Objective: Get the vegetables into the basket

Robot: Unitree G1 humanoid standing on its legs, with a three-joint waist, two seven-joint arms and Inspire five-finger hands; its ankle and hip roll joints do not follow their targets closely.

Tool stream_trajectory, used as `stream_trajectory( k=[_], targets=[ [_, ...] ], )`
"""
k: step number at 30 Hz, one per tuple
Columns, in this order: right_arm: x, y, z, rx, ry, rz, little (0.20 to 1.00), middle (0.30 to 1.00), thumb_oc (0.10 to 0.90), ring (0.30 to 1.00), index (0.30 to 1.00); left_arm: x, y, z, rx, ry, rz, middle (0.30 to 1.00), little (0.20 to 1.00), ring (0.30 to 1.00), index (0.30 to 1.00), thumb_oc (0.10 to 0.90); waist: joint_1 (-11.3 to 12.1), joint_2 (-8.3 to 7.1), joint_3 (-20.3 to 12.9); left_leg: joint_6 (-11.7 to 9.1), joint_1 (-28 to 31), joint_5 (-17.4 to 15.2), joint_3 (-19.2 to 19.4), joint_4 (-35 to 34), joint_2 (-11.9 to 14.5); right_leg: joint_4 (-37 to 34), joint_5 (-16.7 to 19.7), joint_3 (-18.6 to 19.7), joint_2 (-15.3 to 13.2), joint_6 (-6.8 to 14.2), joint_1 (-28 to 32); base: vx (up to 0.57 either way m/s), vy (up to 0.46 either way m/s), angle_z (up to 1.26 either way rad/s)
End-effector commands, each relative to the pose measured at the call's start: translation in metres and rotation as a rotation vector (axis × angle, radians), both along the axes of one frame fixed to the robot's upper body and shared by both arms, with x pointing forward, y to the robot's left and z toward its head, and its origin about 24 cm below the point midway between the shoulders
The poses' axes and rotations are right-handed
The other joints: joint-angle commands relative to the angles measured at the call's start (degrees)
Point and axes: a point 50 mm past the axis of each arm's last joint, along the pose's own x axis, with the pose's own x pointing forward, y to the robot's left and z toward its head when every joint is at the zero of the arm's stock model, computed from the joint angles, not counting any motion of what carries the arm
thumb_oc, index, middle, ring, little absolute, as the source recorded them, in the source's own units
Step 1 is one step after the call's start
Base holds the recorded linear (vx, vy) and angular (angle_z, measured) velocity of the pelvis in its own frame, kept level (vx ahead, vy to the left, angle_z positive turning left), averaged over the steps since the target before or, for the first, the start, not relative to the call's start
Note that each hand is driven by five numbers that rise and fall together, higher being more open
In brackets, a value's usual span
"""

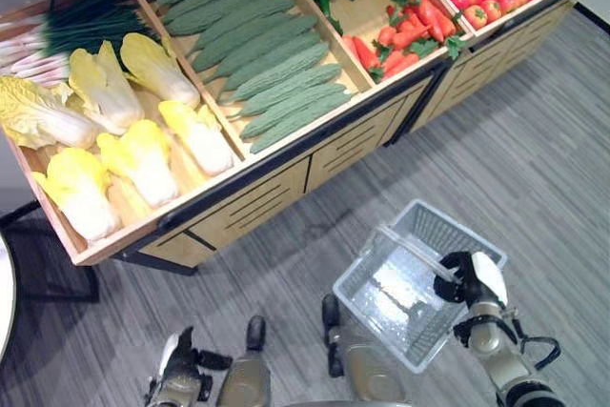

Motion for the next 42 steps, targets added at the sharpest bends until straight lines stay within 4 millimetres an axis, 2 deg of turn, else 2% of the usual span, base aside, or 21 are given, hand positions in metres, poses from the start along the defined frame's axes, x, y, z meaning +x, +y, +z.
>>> stream_trajectory(
  k=[1,2,3,5,7,9,11,14,15,16,17,18,19,20,21,24,30,34,39,42],
  targets=[
    [0.024,-0.022,0.057,-0.077,-0.274,0.001,0.3,0.3,0.4,0.3,0.3,0.022,0.003,0.009,0.028,-0.081,-0.003,1.0,1.0,1.0,1.0,0.9,-0.7,-1.26,-1.9,-1.1,3.1,-3.9,2.8,1.8,0.4,3.1,-1.1,3.3,-3.7,4.0,1.0,0.07,-0.157,1.16],
    [0.02,-0.025,0.055,-0.076,-0.268,-0.017,0.3,0.3,0.4,0.3,0.3,0.025,0.0,0.01,0.021,-0.088,-0.011,1.0,1.0,1.0,1.0,0.9,-1.1,-1.14,-1.9,-0.9,2.3,-3.7,5.2,2.7,0.6,3.2,-1.5,2.2,-4.2,3.8,1.6,0.06,-0.143,0.78],
    [0.013,-0.028,0.049,-0.065,-0.256,-0.049,0.3,0.3,0.4,0.3,0.3,0.029,-0.002,0.011,0.023,-0.095,-0.018,1.0,1.0,1.0,1.0,0.9,-1.8,-0.96,-1.7,-0.7,1.2,-3.3,10.1,3.4,1.0,3.2,-2.0,0.2,-4.8,3.6,3.0,0.05,-0.114,0.83],
    [0.005,-0.029,0.043,-0.056,-0.24,-0.082,0.3,0.3,0.4,0.3,0.3,0.033,-0.002,0.013,0.037,-0.101,-0.041,1.0,1.0,1.0,1.0,0.9,-2.4,-0.52,-1.7,-0.6,0.0,-2.3,14.3,2.0,1.6,2.5,-2.0,-1.8,-5.6,3.8,3.9,0.07,-0.025,1.21],
    [0.005,-0.025,0.038,-0.043,-0.228,-0.084,0.3,0.3,0.4,0.3,0.3,0.029,0.0,0.011,0.055,-0.08,-0.065,1.0,1.0,1.0,1.0,0.9,-2.2,0.51,-2.2,-0.8,-1.1,-0.2,14.2,-1.5,1.4,2.4,-2.3,-2.3,-6.0,4.9,4.9,0.22,0.202,0.71],
    [0.003,-0.022,0.03,-0.026,-0.194,-0.085,0.3,0.3,0.4,0.3,0.3,0.022,0.003,0.009,0.055,-0.061,-0.056,1.0,1.0,1.0,1.0,0.9,-1.8,0.12,-2.4,0.2,-0.6,-1.9,14.7,-0.8,0.2,3.0,-2.8,-1.1,-7.0,5.5,6.1,0.23,0.312,-0.33],
    [0.001,-0.018,0.015,0.024,-0.147,-0.115,0.3,0.3,0.4,0.3,0.3,0.017,0.008,0.009,0.071,-0.044,-0.066,1.0,1.0,1.0,1.0,0.9,-1.0,-1.18,-2.9,1.4,-0.3,-3.5,16.1,-0.5,-1.7,2.0,0.2,0.5,-9.0,7.1,6.8,0.18,0.354,-0.53],
    [0.003,-0.014,0.002,0.049,-0.094,-0.143,0.3,0.3,0.4,0.3,0.3,0.016,0.014,0.01,0.077,-0.046,-0.054,1.0,1.0,1.0,1.0,0.9,-0.4,-2.14,-3.1,2.4,0.2,-4.1,16.9,-1.4,-2.9,2.0,3.6,2.2,-10.1,8.5,6.3,0.11,0.285,-0.07],
    [0.0,-0.013,-0.009,0.05,-0.03,-0.156,0.3,0.3,0.4,0.3,0.3,0.013,0.017,0.01,0.077,-0.039,-0.044,1.0,1.0,1.0,1.0,0.9,0.1,-2.24,-3.3,3.2,1.3,-4.0,17.1,-3.1,-3.7,4.4,4.8,3.3,-10.3,9.2,5.5,0.07,0.203,0.1],
    [0.0,-0.013,-0.009,0.05,-0.03,-0.156,0.3,0.3,0.4,0.3,0.3,0.013,0.017,0.01,0.077,-0.039,-0.044,1.0,1.0,1.0,1.0,0.9,0.1,-2.24,-3.3,3.2,1.3,-4.0,17.1,-3.1,-3.7,4.4,4.8,3.3,-10.3,9.2,5.5,0.08,0.305,0.03],
    [-0.001,-0.013,-0.019,0.039,0.044,-0.159,0.3,0.3,0.4,0.3,0.3,0.011,0.019,0.01,0.073,-0.034,-0.045,1.0,1.0,1.0,1.0,0.9,0.2,-1.6,-2.8,4.0,3.1,-3.3,17.0,-5.1,-3.5,12.2,6.6,5.0,-8.8,9.3,2.5,0.11,0.144,-0.11],
    [-0.005,-0.015,-0.028,0.034,0.108,-0.184,0.3,0.3,0.4,0.3,0.3,0.01,0.019,0.01,0.07,-0.029,-0.047,1.0,1.0,1.0,1.0,0.9,0.3,-1.39,-2.8,3.4,4.5,-3.0,16.6,-6.5,-3.2,9.4,5.4,5.0,-8.4,9.0,1.5,0.18,0.041,-0.1],
    [-0.012,-0.018,-0.034,0.055,0.129,-0.239,0.3,0.3,0.4,0.3,0.3,0.012,0.022,0.011,0.066,-0.041,-0.024,1.0,1.0,1.0,1.0,0.9,-0.3,-1.38,-2.4,2.6,4.7,-3.0,14.9,-6.3,-2.7,4.7,4.8,7.4,-8.1,9.0,0.3,0.15,-0.127,0.06],
    [-0.016,-0.019,-0.037,0.057,0.144,-0.251,0.3,0.3,0.4,0.3,0.3,0.01,0.022,0.011,0.063,-0.036,-0.013,1.0,1.0,1.0,1.0,0.9,-0.2,-1.42,-2.6,2.3,4.4,-3.1,14.5,-5.7,-2.5,3.3,3.1,7.6,-8.0,8.9,1.3,0.07,-0.157,0.34],
    [-0.017,-0.017,-0.039,0.064,0.153,-0.254,0.3,0.3,0.4,0.3,0.3,0.007,0.023,0.01,0.064,-0.024,-0.003,1.0,1.0,1.0,1.0,0.9,0.1,-1.69,-2.8,2.1,4.2,-2.8,14.4,-5.7,-2.4,2.7,3.1,7.2,-8.1,8.6,1.7,0.01,-0.122,0.7],
    [-0.043,-0.029,-0.05,0.059,0.249,-0.336,0.3,0.3,0.4,0.3,0.3,-0.004,0.022,0.005,0.042,0.014,0.028,1.0,1.0,1.0,1.0,0.9,1.0,-1.59,-4.3,0.5,3.6,-1.1,13.5,-7.3,-0.7,-2.5,2.1,4.7,-7.2,7.6,4.8,0.01,-0.232,0.5],
    [-0.088,-0.041,-0.065,0.046,0.412,-0.421,0.3,0.3,0.4,0.3,0.3,-0.023,0.015,-0.003,0.0,0.06,0.109,1.0,1.0,1.0,1.0,0.9,1.2,-0.88,-5.4,-0.8,4.1,-0.2,11.9,-7.6,1.0,-5.4,1.4,2.2,-6.0,6.5,8.1,0.02,-0.132,0.19],
    [-0.097,-0.04,-0.068,0.059,0.44,-0.445,0.3,0.3,0.4,0.3,0.3,-0.034,0.015,-0.006,-0.006,0.08,0.164,1.0,1.0,1.0,1.0,0.9,1.3,-0.55,-5.8,-1.0,4.3,-0.1,11.4,-7.6,1.1,-6.2,1.5,1.6,-5.8,6.2,9.3,0.01,-0.048,0.11],
    [-0.116,-0.03,-0.08,0.074,0.533,-0.434,0.3,0.3,0.4,0.3,0.3,-0.042,0.026,-0.003,0.043,0.049,0.308,1.0,1.0,1.0,1.0,0.9,1.8,-0.01,-7.3,-1.2,5.2,-0.6,11.8,-7.6,1.2,-7.5,1.6,1.3,-6.1,6.5,10.6,0.01,-0.002,-0.01],
    [-0.129,-0.021,-0.088,0.09,0.58,-0.441,0.3,0.3,0.4,0.3,0.3,-0.033,0.045,0.008,0.108,-0.061,0.437,1.0,1.0,1.0,1.0,0.9,2.1,0.08,-7.9,-1.4,5.8,-0.9,11.8,-7.6,1.1,-7.5,1.4,1.1,-6.3,6.7,11.2,0.0,0.0,0.0]
  ],
)
